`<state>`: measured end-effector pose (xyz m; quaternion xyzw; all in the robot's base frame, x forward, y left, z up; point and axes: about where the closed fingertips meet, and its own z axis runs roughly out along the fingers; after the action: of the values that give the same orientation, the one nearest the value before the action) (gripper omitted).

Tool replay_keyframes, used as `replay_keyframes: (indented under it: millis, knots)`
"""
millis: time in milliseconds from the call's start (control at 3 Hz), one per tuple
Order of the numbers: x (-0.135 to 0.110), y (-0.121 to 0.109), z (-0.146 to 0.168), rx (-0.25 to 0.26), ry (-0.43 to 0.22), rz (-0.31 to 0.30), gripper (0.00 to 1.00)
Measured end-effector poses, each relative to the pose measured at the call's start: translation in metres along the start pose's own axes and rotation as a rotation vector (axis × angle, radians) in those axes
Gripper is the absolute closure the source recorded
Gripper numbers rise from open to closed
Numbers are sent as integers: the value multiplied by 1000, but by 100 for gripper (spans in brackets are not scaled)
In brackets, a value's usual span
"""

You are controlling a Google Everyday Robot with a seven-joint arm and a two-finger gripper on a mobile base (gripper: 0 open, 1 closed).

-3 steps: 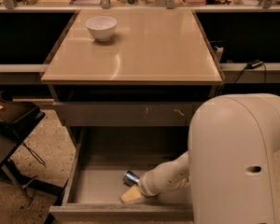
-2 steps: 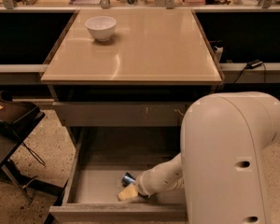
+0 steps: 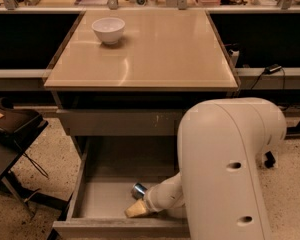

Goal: Pick redbull can from middle drawer and place on counter

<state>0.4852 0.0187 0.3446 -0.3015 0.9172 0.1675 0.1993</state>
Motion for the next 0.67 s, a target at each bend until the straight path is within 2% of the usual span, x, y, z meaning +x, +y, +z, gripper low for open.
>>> replay_keyframes:
  millis: [333,667]
  knots:
    - [4,1,3,-3,7,3,0]
    - [4,1,3,-3,7,3,18]
